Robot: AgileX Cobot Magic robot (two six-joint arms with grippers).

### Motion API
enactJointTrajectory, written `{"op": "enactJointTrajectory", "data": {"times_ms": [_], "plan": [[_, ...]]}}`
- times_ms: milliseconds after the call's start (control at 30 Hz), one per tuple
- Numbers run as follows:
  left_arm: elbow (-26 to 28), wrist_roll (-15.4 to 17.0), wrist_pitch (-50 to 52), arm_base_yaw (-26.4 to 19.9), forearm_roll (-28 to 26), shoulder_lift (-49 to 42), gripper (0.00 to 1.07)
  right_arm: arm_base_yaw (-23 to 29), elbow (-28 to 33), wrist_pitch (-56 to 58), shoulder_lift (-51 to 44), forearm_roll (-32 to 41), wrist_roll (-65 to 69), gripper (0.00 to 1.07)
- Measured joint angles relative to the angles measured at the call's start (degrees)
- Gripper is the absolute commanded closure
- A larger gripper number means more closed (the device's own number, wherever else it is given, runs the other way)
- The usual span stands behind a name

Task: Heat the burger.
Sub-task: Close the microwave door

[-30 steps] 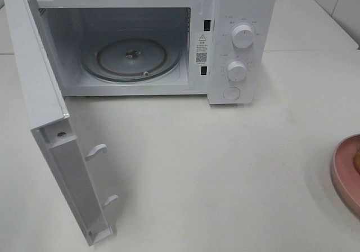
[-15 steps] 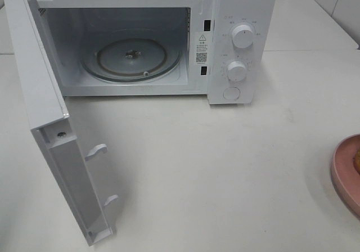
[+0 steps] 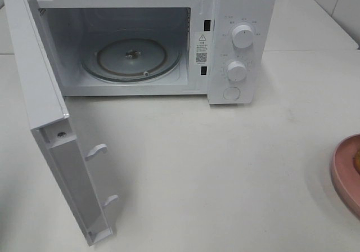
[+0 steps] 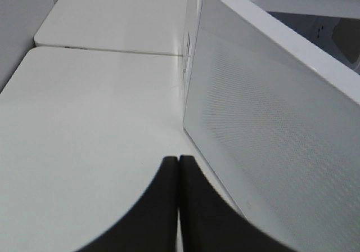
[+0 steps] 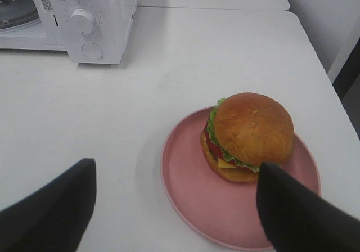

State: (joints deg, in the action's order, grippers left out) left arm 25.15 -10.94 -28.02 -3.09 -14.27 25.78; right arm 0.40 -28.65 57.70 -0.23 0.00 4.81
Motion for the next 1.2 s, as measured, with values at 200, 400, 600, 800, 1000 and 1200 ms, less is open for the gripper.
{"op": "enactJointTrajectory", "data": {"times_ms": [200, 400, 600, 800, 1000, 1200], "plan": [[-4.87, -5.9, 10.08, 0.0, -6.99, 2.18, 1.07, 0.0, 0.0, 0.0, 0.0, 0.0, 0.0, 0.31], [-8.71, -11.92, 18.62, 0.0, -13.06, 6.3, 1.07, 0.0, 0.0, 0.0, 0.0, 0.0, 0.0, 0.31], [-9.97, -13.18, 27.39, 0.0, -14.09, 11.69, 1.07, 0.0, 0.0, 0.0, 0.0, 0.0, 0.0, 0.31], [-10.03, -13.24, 33.17, 1.83, -14.27, 18.05, 1.07, 0.0, 0.0, 0.0, 0.0, 0.0, 0.0, 0.31], [-10.03, -13.24, 40.74, 7.91, -14.27, 24.18, 1.07, 0.0, 0.0, 0.0, 0.0, 0.0, 0.0, 0.31], [-10.03, -13.24, 46.75, 13.98, -14.27, 29.97, 1.07, 0.0, 0.0, 0.0, 0.0, 0.0, 0.0, 0.31]]}}
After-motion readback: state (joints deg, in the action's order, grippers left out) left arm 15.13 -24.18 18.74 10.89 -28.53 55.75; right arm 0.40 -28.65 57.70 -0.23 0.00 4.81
